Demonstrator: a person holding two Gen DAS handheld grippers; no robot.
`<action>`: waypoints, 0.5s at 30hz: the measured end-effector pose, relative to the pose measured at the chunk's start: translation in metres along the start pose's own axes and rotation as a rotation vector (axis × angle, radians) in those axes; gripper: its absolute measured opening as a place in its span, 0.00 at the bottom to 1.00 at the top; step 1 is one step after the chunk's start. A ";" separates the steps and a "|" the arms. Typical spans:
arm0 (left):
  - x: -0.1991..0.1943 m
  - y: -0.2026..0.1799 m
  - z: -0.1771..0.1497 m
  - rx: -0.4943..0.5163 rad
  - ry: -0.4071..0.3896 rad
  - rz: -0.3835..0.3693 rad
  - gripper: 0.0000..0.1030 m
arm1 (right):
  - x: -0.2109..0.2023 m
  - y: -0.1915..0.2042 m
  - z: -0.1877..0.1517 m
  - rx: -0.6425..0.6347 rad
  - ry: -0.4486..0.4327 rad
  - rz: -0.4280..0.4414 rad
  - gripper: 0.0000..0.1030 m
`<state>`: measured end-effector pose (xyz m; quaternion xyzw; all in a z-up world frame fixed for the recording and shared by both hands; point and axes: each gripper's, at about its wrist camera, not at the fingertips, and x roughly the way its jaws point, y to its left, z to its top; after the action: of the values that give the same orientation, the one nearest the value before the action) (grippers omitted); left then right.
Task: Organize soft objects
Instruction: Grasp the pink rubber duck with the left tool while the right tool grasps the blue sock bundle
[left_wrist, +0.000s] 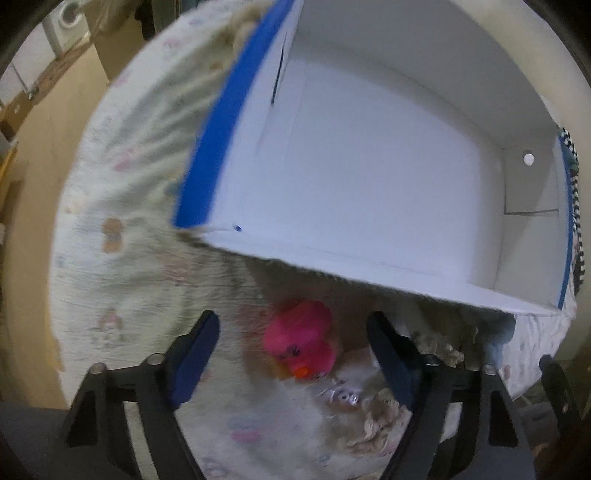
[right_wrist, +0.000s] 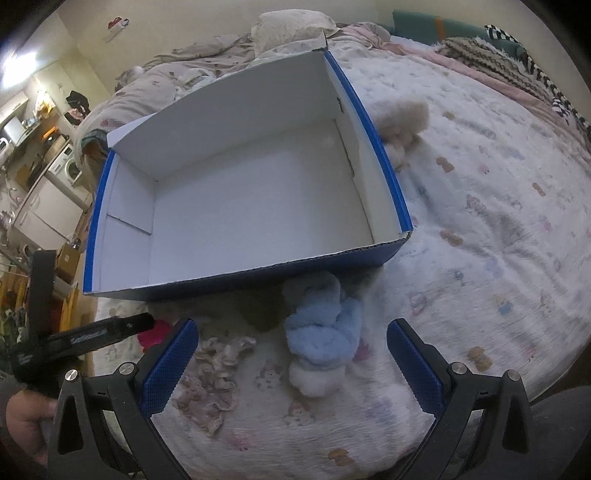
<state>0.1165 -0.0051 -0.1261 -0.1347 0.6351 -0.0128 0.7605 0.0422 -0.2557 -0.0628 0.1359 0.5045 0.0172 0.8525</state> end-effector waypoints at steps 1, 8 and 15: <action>0.005 0.001 0.000 -0.014 0.014 -0.010 0.67 | 0.001 0.000 0.000 0.002 0.003 0.000 1.00; 0.021 0.001 -0.007 -0.008 0.049 -0.026 0.37 | 0.010 -0.003 0.000 0.021 0.028 -0.004 1.00; -0.017 0.004 -0.019 0.031 -0.055 0.013 0.37 | 0.013 -0.004 0.001 0.025 0.033 -0.004 1.00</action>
<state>0.0944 -0.0017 -0.1137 -0.1190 0.6147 -0.0140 0.7796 0.0493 -0.2576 -0.0747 0.1451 0.5190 0.0115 0.8423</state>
